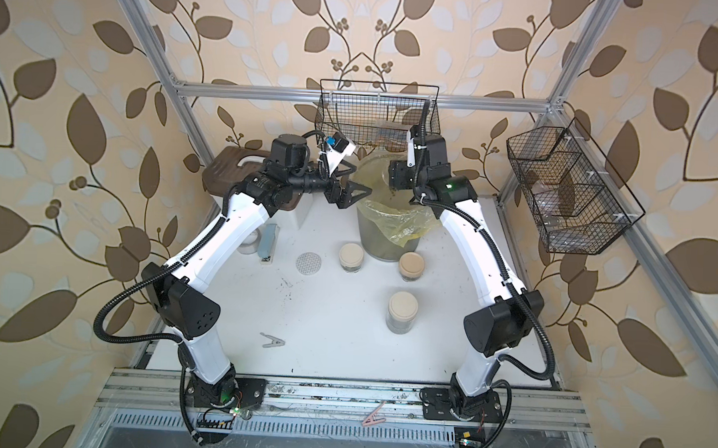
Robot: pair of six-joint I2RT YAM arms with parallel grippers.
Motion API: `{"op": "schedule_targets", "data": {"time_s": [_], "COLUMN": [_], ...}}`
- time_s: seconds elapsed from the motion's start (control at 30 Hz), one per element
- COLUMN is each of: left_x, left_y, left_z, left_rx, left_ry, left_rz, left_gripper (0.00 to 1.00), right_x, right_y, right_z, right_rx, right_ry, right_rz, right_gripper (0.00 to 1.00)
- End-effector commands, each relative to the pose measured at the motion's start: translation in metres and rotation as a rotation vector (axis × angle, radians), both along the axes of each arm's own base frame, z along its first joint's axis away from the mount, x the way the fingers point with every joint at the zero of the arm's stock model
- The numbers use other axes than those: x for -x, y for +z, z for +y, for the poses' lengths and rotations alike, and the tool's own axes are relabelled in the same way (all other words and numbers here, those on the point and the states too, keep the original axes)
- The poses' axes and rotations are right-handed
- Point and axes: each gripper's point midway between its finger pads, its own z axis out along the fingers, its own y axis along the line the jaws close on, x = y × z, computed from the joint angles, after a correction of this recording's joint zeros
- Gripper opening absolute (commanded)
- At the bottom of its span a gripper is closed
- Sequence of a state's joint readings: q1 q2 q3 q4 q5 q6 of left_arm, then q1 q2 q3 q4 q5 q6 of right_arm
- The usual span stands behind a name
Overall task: Empty moldy tea leaves from jars
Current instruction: Pour the moldy tea leaves from the jar into the trash bin.
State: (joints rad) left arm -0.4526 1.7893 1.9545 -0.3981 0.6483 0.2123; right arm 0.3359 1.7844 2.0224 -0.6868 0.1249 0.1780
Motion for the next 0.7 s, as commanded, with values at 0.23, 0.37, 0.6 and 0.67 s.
{"op": "schedule_targets", "data": {"time_s": [0.23, 0.37, 0.6, 0.67], "left_x": [0.008, 0.008, 0.006, 0.006], "left_y": [0.019, 0.020, 0.018, 0.018], "left_z": [-0.003, -0.004, -0.006, -0.006], "left_rx": [0.004, 0.004, 0.000, 0.000], "left_ry": [-0.019, -0.022, -0.022, -0.022], "left_rz": [-0.070, -0.074, -0.075, -0.078], "left_gripper": [0.99, 0.99, 0.99, 0.99], "right_x": [0.005, 0.006, 0.009, 0.005], "right_y": [0.006, 0.011, 0.029, 0.020], "right_z": [-0.009, -0.017, -0.011, -0.007], "right_rx": [0.048, 0.092, 0.456, 0.346], "right_ry": [-0.035, -0.076, -0.124, -0.091], "right_rz": [0.026, 0.050, -0.014, 0.025], "right_gripper": [0.47, 0.46, 0.47, 0.48]}}
